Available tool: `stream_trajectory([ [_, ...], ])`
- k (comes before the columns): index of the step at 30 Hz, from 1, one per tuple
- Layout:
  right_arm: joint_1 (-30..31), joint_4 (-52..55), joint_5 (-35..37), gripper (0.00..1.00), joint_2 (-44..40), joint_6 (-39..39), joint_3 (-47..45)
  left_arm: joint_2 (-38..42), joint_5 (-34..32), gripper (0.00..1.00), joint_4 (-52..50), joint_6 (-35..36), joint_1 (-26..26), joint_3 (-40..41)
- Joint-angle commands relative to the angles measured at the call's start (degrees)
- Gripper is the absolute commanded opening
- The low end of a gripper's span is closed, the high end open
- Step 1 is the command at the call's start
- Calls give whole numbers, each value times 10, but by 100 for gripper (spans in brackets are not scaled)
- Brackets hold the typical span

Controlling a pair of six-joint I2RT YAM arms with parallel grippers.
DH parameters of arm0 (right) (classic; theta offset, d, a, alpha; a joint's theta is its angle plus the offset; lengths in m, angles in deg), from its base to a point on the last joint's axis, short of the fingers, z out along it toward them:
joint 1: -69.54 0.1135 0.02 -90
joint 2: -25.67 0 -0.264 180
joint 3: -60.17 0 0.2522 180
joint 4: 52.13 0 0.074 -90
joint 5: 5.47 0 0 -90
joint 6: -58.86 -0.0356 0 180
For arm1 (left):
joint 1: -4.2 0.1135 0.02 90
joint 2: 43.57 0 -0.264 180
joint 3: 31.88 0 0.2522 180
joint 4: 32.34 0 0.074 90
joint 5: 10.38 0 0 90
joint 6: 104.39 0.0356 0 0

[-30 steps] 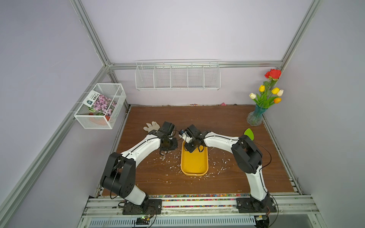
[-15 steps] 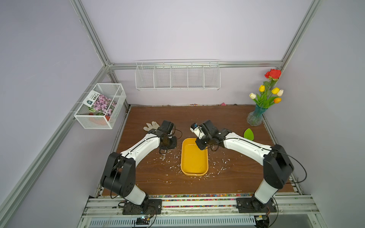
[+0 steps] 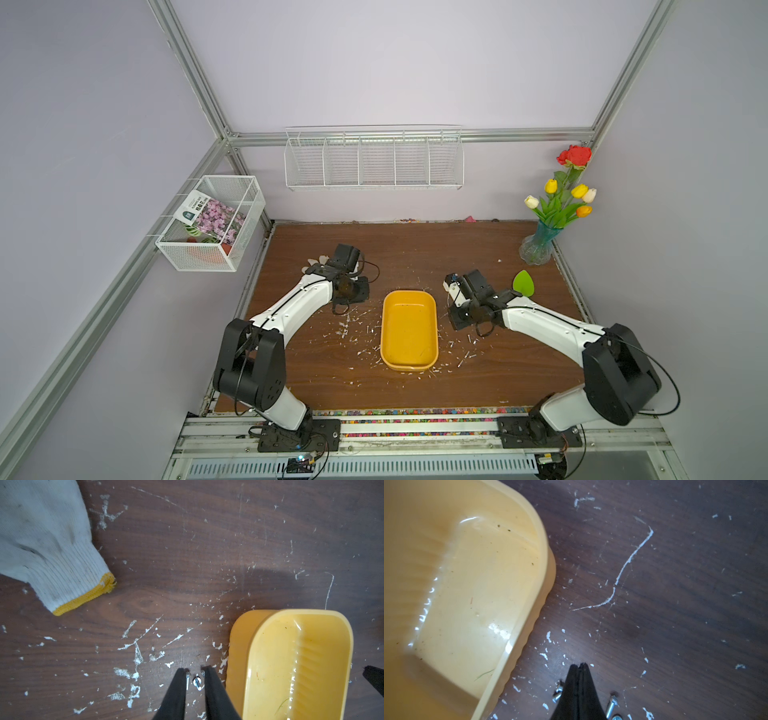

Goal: Take out the screws from the storage box
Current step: Place the screw at the center of the board, then reset both arms

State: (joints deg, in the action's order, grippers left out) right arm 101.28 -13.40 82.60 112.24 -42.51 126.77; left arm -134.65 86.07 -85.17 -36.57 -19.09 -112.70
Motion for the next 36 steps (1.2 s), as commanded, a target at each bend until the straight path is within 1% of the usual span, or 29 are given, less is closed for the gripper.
stream_trajectory([
  [1,0,-22,-4,9,4,-12,-2,-11,-3,22,-4,11,2,-19],
  [6,-13,-31,-5,23,-5,-17,-9,-11,-4,22,12,7,3,-6],
  [10,-16,-42,-10,27,-4,-21,-15,-8,-8,24,24,6,5,1],
  [13,-17,-54,-4,32,-10,-23,-18,4,-20,29,33,6,9,4],
  [16,-18,-57,-4,34,-14,-24,-14,14,-21,30,40,11,15,4],
  [18,-20,-57,-1,37,-15,-23,-10,17,-24,31,42,13,19,2],
  [19,-20,-56,4,40,-19,-25,-9,18,-26,35,46,17,21,2],
  [20,-21,-59,8,43,-23,-25,-9,21,-33,42,50,23,23,3],
  [21,-25,-63,16,47,-28,-26,-9,24,-54,52,57,28,23,5],
  [22,-30,-68,20,50,-33,-28,-9,28,-69,59,64,37,28,6],
  [23,-41,-76,20,56,-39,-31,-8,32,-75,63,70,49,36,5],
  [25,-68,-83,8,64,-44,-31,-1,41,-86,71,87,64,65,3],
  [26,-79,-85,8,68,-47,-27,4,45,-79,72,95,62,86,3],
  [28,-102,-97,22,80,-58,-5,8,59,-56,73,141,73,132,27],
  [29,-112,-109,37,82,-65,10,4,69,-47,73,168,78,151,44],
  [31,-137,-151,75,82,-79,35,-17,96,-38,73,252,99,190,105],
  [33,-179,-195,66,82,-83,43,-41,128,-32,72,343,134,214,173],
  [35,-217,-249,61,83,-85,55,-71,163,-31,73,457,196,221,262],
  [36,-236,-277,62,83,-85,57,-89,175,-32,73,531,222,221,311],
])
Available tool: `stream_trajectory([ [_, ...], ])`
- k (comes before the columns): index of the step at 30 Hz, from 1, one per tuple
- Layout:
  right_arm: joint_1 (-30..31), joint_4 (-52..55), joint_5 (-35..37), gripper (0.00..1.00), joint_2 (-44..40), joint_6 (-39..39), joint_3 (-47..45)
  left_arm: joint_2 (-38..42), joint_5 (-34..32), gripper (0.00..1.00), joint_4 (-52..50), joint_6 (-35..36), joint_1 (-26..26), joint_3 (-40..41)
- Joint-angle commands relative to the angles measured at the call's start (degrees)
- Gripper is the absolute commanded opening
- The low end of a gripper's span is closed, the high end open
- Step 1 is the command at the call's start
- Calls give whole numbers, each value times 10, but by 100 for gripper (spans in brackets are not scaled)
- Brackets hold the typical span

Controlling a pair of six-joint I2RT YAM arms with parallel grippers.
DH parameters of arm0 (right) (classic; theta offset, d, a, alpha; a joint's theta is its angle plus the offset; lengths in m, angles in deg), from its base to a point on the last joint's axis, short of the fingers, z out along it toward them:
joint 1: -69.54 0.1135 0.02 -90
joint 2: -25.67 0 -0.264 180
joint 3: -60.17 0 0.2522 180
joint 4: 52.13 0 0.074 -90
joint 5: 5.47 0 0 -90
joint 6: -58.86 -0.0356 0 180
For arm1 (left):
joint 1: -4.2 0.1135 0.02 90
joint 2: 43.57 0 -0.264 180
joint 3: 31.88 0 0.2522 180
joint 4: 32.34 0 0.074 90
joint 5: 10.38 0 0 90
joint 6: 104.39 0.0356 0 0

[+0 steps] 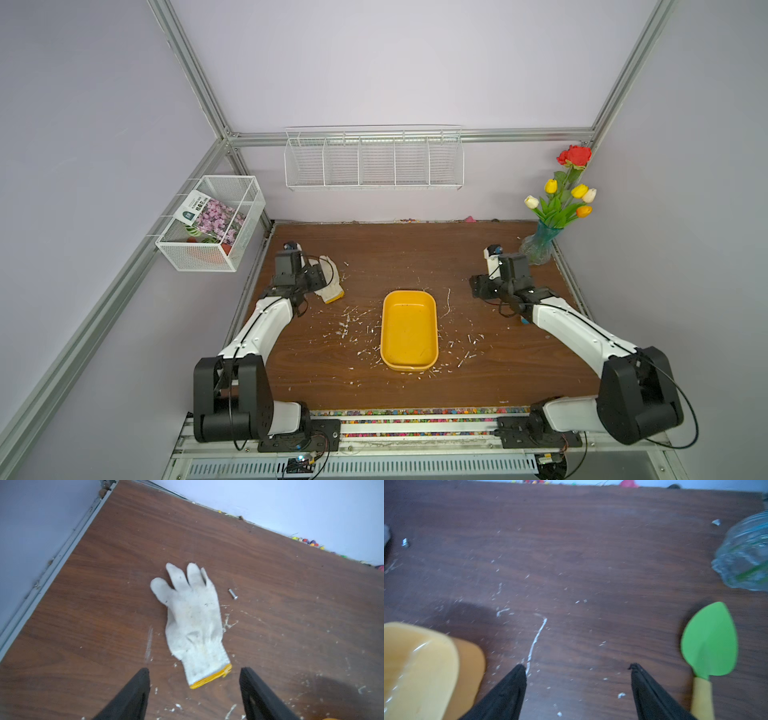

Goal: Take out the screws from the storage box
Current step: Reset both arms

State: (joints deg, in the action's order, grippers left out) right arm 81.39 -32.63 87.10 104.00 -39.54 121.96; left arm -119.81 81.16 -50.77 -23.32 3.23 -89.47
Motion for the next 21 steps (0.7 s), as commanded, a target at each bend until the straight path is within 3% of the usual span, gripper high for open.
stream_trajectory([
  [1,-55,-102,22,83,-2,27,-54,33,1,74,259,89,-1,123],
  [5,-110,-165,29,82,1,25,-99,-5,32,74,394,61,32,191],
  [10,-133,-408,-3,83,29,58,-214,-57,27,74,484,63,40,199],
  [11,-133,-402,-12,83,26,60,-216,-73,36,73,503,67,40,204],
  [12,-134,-377,-24,83,16,51,-210,-95,47,73,537,77,40,212],
  [14,-134,-473,-59,84,34,50,-241,-128,59,74,660,80,40,258],
  [16,-133,-597,-107,84,97,77,-279,-106,57,75,606,80,40,247],
  [17,-133,-669,-114,86,126,73,-290,-104,58,77,580,78,40,237],
  [18,-133,-625,-104,88,108,76,-287,-104,58,96,577,78,40,234],
  [19,-134,-539,-93,89,84,75,-263,-110,60,100,593,82,40,239],
  [20,-131,-520,-85,98,88,74,-249,-118,61,100,619,84,40,246],
  [21,-131,-580,-82,99,103,73,-266,-125,60,100,650,83,40,253],
])
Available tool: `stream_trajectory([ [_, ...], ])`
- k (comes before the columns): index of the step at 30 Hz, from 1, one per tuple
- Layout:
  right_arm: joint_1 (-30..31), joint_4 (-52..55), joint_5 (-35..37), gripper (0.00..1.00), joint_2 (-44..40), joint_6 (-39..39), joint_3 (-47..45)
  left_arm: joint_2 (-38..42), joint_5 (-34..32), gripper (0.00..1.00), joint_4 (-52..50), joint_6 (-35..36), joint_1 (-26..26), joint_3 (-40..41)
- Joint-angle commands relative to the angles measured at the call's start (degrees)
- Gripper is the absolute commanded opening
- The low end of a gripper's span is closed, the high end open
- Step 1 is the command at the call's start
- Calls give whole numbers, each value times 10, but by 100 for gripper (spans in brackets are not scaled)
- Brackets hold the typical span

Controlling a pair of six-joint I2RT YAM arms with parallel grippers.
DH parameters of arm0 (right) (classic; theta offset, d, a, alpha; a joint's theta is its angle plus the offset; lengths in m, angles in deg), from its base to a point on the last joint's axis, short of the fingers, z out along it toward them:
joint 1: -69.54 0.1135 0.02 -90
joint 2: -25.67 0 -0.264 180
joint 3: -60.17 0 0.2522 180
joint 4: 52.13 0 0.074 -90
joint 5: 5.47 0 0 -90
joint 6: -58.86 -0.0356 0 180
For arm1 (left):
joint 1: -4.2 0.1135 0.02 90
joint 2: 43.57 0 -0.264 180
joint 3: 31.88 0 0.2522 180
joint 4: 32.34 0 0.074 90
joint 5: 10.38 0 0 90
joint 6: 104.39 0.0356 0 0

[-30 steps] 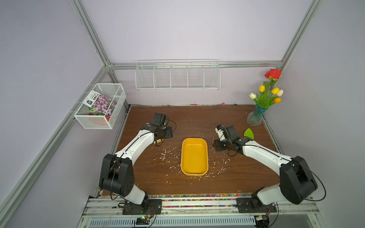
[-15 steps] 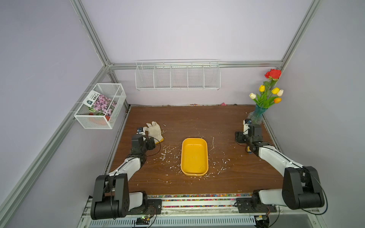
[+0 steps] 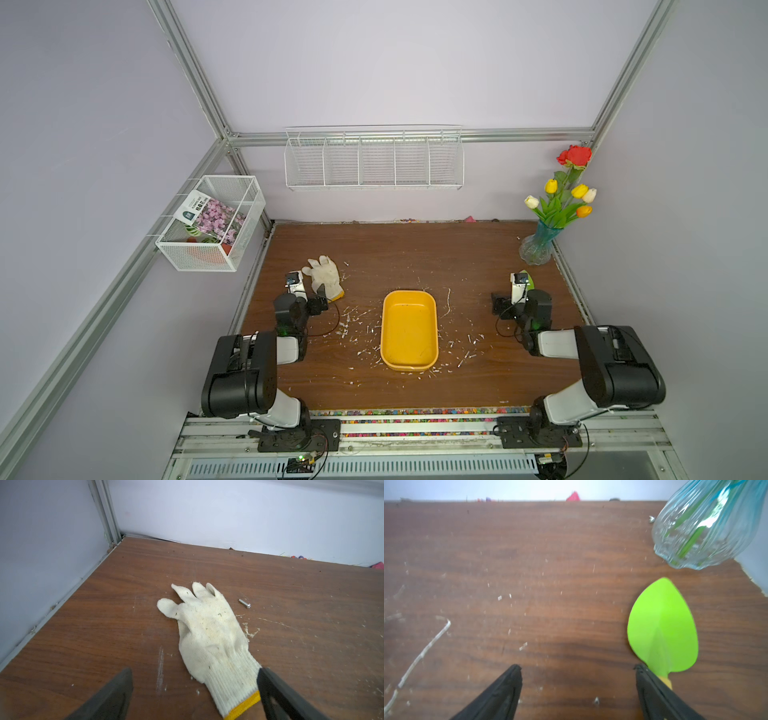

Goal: Take out the screws from the storage box
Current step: Reset both arms

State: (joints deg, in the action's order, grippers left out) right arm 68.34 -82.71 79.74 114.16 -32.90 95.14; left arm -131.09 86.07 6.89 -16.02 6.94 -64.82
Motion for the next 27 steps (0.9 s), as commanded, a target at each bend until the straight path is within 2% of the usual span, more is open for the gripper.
stream_trajectory([
  [1,0,-126,-3,99,19,-2,-7,-6,11,100,52,10,3,3],
  [4,0,-34,0,99,-13,2,14,-10,14,100,60,14,3,3],
  [8,0,-119,4,99,13,-3,-9,-9,-3,100,64,18,-5,6],
  [10,1,-76,15,99,2,-2,5,-9,-32,100,70,23,-19,9],
  [12,2,-99,15,99,8,1,-3,-9,-45,100,76,27,-24,12],
  [27,10,-104,15,99,9,10,-5,-11,-71,100,67,17,-27,5],
])
